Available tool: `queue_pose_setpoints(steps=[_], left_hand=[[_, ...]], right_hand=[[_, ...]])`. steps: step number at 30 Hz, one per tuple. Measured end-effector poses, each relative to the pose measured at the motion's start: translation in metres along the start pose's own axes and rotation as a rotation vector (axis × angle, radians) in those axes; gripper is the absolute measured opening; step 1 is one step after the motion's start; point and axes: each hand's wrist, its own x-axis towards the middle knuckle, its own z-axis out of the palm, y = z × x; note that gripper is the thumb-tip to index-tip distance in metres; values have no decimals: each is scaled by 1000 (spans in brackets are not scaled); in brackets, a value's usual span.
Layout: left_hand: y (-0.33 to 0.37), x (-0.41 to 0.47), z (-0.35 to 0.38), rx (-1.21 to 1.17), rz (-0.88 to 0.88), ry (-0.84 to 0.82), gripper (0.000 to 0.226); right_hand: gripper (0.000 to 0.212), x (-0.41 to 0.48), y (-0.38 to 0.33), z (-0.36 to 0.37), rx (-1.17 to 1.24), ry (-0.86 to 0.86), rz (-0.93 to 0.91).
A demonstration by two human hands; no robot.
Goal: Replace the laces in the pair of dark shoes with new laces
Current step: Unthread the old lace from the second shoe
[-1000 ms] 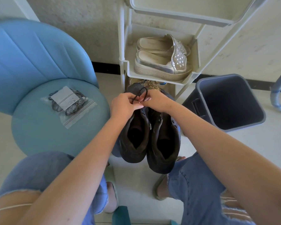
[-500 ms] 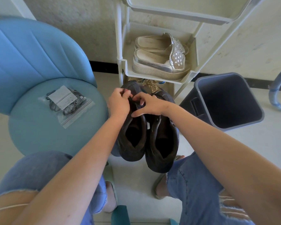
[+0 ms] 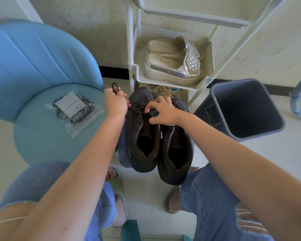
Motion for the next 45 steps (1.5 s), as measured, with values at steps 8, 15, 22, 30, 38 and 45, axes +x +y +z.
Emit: queue_pose_setpoints(steps=[8,15,22,30,38,45], left_hand=[[-16,-18,2,978,382,-479,22],[-17,-19,6,1131,505,-382,21],[-25,-16,10,1081,506,-317,14],[2,-10,5,-46,-240,71,27],[14,-21,2,-163,-162,-104,24],[-12,-21,4,1039,320,-462,29]], right_hand=[[42,3,0,-1,45,-65,25],[43,3,4,-1,50,-65,30],[47,5,8,-1,64,-80,53],[46,5,11,-1,135,-86,100],[42,3,11,-1,169,-89,111],[44,5,11,0,154,-82,107]])
